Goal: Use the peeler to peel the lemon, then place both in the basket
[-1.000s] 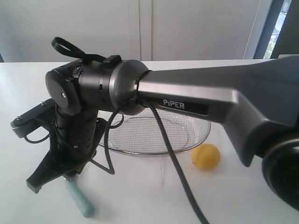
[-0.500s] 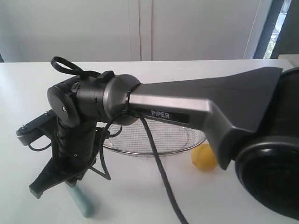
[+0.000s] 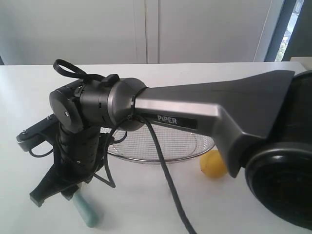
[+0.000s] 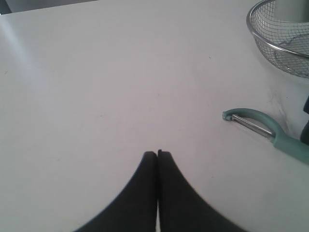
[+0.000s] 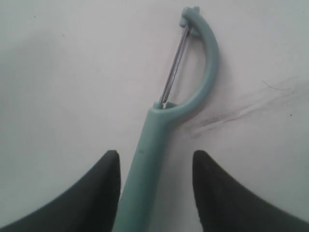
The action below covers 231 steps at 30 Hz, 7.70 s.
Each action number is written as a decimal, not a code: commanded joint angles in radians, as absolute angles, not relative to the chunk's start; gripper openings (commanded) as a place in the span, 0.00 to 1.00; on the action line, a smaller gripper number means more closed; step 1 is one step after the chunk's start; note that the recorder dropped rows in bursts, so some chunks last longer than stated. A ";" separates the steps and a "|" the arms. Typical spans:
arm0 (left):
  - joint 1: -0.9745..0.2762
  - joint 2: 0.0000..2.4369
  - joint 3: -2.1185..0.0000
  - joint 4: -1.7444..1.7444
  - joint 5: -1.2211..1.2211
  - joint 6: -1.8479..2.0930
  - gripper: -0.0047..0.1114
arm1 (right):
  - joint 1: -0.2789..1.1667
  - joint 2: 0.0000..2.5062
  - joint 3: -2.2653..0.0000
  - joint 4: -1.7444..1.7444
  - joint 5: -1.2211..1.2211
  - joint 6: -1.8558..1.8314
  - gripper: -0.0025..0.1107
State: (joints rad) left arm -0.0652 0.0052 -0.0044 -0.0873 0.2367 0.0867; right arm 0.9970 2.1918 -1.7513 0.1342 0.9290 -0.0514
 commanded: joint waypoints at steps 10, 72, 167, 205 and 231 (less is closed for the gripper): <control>-0.070 0.000 0.000 -0.093 0.237 0.087 0.04 | 1.022 2.221 -1.757 0.137 0.941 -0.032 0.44; -0.070 0.000 0.000 -0.093 0.237 0.087 0.04 | 1.028 2.260 -1.757 0.085 0.962 0.052 0.44; -0.070 0.000 0.000 -0.093 0.237 0.087 0.04 | 0.519 1.108 -1.012 -0.237 1.092 0.077 0.02; -0.070 0.000 0.000 -0.093 0.237 0.087 0.04 | 0.058 1.241 -0.919 0.451 0.971 -0.698 0.02; -0.070 0.000 0.000 -0.093 0.237 0.087 0.04 | 0.058 1.099 -0.919 0.492 0.984 -0.668 0.02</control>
